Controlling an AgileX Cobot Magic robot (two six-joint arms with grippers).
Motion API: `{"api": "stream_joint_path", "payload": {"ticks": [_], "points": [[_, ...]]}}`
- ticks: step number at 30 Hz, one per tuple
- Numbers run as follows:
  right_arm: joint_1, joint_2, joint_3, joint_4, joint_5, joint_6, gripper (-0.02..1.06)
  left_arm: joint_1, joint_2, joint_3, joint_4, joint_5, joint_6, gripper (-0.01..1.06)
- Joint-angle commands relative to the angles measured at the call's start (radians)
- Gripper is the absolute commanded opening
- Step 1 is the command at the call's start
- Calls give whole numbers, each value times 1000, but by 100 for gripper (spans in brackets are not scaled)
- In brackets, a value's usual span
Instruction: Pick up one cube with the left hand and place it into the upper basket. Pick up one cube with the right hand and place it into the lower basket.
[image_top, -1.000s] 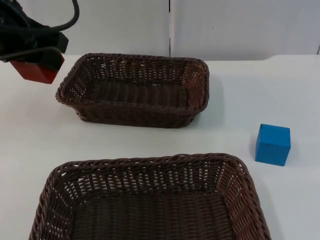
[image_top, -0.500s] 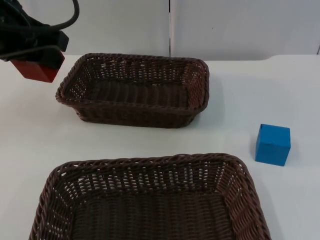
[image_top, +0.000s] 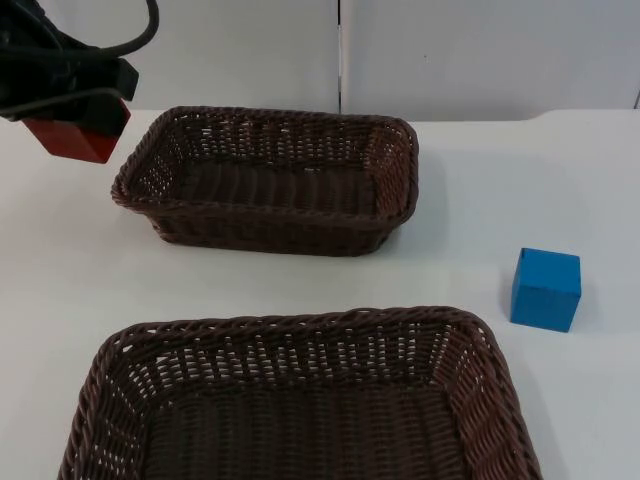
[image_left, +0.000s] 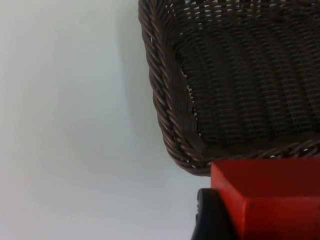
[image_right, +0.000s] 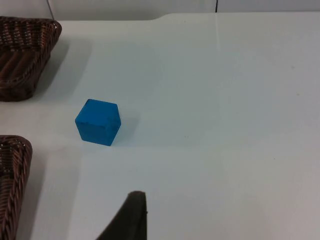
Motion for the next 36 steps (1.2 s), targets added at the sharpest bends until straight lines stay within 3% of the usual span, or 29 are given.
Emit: {"api": "stream_joint_path", "payload": {"ticks": [1,14,24,36], "points": [[-3,-3,2,0,-2,0,105,-5,-10,-11,-17,-11,-6,0],[-3,-3,2,-2,-2,0,105,-7,55,-163,-41,37,-6,0],[-3,-3,2,-2,-2,0,105,-84,217,-292,-41,47,15,0],[-3,-3,2,-2,-2,0,105,-106,476,-584,-63,142,15,0]]}}
